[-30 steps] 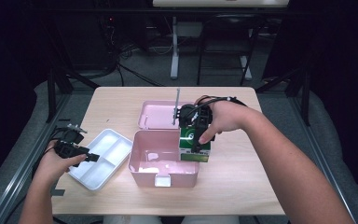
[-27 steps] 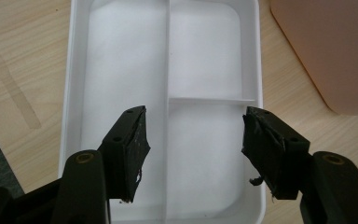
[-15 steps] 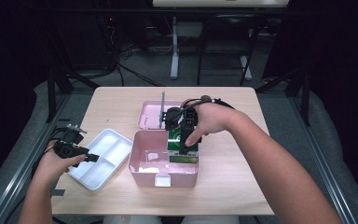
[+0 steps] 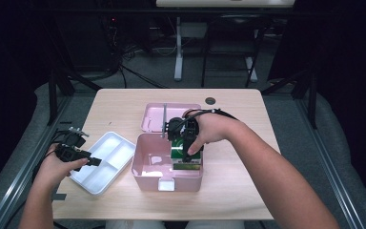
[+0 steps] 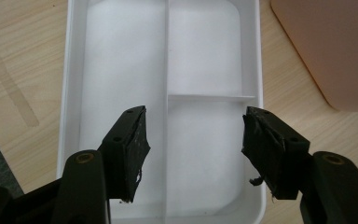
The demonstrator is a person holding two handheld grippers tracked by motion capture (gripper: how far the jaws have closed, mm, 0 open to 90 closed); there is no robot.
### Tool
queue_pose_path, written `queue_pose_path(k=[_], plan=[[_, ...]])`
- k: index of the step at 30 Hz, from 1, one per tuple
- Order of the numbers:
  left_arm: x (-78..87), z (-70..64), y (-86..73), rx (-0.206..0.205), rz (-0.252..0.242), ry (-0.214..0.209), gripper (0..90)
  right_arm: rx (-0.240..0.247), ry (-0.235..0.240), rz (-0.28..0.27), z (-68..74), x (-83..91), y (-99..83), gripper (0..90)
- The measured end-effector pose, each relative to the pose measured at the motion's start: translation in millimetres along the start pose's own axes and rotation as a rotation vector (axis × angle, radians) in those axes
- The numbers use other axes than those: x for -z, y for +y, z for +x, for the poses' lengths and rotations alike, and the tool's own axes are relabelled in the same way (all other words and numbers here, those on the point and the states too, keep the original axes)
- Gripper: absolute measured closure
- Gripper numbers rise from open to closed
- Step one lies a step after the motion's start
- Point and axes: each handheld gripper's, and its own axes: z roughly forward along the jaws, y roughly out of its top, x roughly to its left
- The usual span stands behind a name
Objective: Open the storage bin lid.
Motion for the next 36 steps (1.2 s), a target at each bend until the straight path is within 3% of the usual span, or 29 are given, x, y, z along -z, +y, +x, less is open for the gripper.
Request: queue_pose_path(k=[19, 36], plan=[[-3.0, -1.4, 0.4, -0.005, 0.013, 0.000, 40.0, -0.021, -0.004, 0.021, -5.4, -49.0, -6.2, 15.3], [-3.6, -1.9, 0.2, -0.004, 0.016, 0.003, 40.0, -0.026, 0.001, 0.035, -7.9, -62.6, -5.8, 14.9]])
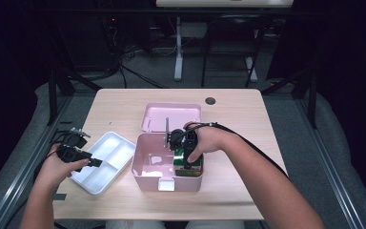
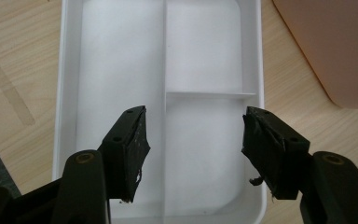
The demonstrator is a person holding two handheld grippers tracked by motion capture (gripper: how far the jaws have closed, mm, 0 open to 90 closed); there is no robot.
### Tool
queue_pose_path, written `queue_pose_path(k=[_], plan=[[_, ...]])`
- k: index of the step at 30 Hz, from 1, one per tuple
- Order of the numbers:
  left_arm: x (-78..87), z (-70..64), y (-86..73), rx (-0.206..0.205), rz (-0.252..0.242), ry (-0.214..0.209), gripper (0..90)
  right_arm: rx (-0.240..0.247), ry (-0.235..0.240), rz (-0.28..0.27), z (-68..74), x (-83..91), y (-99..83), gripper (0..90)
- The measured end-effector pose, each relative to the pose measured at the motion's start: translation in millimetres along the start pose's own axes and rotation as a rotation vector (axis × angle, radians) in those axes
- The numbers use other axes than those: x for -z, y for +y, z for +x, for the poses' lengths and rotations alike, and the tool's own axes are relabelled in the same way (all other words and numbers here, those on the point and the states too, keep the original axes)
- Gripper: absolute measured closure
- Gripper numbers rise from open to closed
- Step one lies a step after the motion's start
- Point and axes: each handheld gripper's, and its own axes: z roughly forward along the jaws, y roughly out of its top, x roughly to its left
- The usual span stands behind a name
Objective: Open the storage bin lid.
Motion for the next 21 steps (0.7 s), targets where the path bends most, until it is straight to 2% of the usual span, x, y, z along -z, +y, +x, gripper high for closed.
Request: queue_pose_path(k=[5, 8, 12, 17, 21], plan=[[-1.4, -0.2, 0.1, -0.001, 0.004, 0.001, 40.0, 0.004, 0.006, 0.008, -0.1, -3.6, 1.3, 14.8], [-1.8, 0.1, 0.2, 0.000, 0.008, 0.001, 40.0, 0.010, -0.010, 0.008, -1.2, -4.4, 1.6, 15.1], [-1.5, -0.6, 0.4, -0.002, 0.006, 0.004, 40.0, -0.002, -0.030, -0.025, -3.5, 3.3, 2.2, 14.2], [-1.6, -2.1, 0.7, -0.003, 0.004, 0.002, 40.0, -0.005, -0.022, -0.004, -1.3, 7.9, 0.3, 14.3], [-1.5, -2.4, 0.9, -0.010, 0.008, 0.004, 40.0, -0.014, -0.015, -0.010, 0.7, 14.5, -2.3, 14.8]])
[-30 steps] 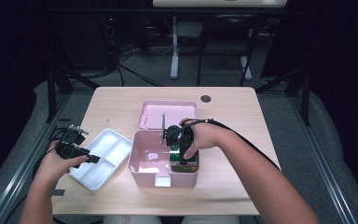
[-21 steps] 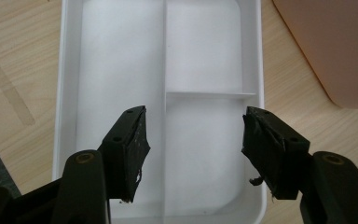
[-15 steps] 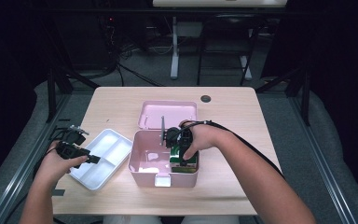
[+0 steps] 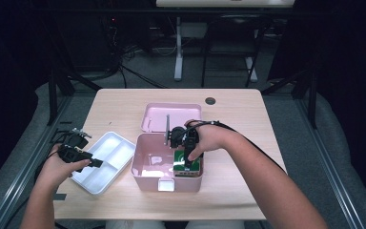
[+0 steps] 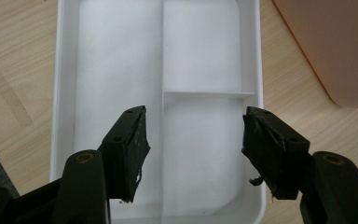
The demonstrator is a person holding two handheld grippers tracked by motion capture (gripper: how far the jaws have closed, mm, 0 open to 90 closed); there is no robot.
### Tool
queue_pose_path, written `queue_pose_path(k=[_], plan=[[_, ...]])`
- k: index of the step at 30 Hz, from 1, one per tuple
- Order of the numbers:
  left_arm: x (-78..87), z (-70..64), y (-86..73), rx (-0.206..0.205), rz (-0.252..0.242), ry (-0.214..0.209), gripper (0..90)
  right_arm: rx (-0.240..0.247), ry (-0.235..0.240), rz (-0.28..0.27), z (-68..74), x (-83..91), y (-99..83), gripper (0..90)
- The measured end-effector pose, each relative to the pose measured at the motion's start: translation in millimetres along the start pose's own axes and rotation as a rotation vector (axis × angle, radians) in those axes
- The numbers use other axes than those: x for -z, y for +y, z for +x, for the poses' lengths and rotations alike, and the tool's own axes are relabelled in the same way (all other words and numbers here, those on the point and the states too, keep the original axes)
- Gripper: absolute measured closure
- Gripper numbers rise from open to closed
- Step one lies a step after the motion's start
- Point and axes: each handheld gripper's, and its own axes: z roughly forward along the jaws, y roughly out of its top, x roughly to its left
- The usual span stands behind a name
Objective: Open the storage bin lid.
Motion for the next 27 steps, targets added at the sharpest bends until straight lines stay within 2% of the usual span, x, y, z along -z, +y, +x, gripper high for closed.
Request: queue_pose_path(k=[13, 16, 20, 22, 25, 27], plan=[[0.2, -0.1, -0.7, 0.005, -0.002, 0.004, 40.3, -0.024, -0.011, -0.028, 4.5, 30.3, -7.9, 17.5], [0.6, -0.2, -0.8, 0.005, -0.004, 0.003, 40.7, -0.037, -0.032, -0.042, 4.9, 41.3, -16.1, 17.4], [0.9, 0.2, -0.6, 0.003, -0.004, 0.005, 40.8, -0.057, -0.045, -0.047, 3.0, 46.1, -24.7, 17.4], [0.8, 0.3, -0.6, 0.002, -0.003, 0.005, 41.9, -0.072, -0.053, -0.043, 1.8, 49.5, -35.1, 17.7], [0.8, -0.1, -0.7, 0.004, -0.003, 0.002, 43.0, -0.081, -0.054, -0.043, 2.3, 51.3, -40.1, 18.3], [0.7, 0.1, -0.5, 0.003, -0.003, 0.001, 43.1, -0.096, -0.049, -0.050, 2.7, 56.0, -51.6, 19.8]])
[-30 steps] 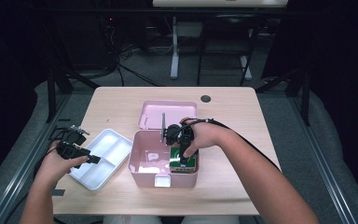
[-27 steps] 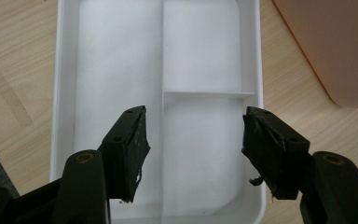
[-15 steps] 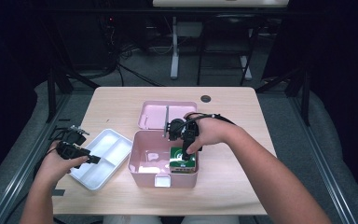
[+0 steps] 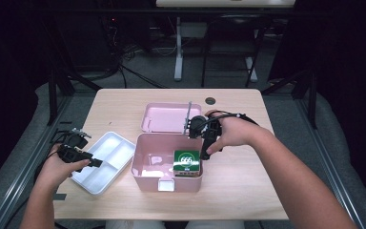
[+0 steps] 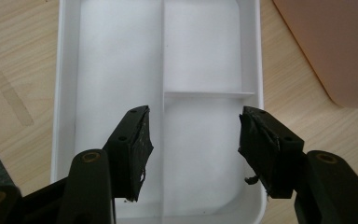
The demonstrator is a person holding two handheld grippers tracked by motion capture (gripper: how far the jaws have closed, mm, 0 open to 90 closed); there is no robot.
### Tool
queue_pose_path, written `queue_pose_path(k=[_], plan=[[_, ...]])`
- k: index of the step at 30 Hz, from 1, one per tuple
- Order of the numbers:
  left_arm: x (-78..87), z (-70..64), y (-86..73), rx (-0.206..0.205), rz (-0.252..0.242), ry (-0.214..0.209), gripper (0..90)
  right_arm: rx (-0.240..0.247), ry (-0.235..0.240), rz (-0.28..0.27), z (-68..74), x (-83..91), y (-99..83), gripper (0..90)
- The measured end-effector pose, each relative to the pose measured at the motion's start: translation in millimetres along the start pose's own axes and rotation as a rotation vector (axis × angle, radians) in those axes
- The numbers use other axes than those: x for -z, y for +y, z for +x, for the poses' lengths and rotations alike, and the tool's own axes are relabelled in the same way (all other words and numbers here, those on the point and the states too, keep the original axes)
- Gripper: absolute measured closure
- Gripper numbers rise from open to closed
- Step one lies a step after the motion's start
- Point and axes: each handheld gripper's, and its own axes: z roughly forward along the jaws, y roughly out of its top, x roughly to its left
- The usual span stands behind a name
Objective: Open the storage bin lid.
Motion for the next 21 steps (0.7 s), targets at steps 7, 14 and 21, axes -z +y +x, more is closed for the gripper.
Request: queue_pose_path(k=[7, 14, 21], plan=[[0.3, -0.6, 0.1, -0.002, -0.003, 0.002, 43.5, -0.044, 0.004, -0.009, -2.2, 4.5, -25.9, 25.5], [-1.5, -0.5, 0.0, -0.001, 0.006, 0.004, 43.7, -0.098, -0.002, -0.041, -5.1, 4.2, -48.0, 28.3], [-0.9, -0.3, 0.2, 0.007, -0.005, 0.023, 43.5, -0.154, -0.010, -0.061, -7.9, -1.0, -66.2, 30.5]])
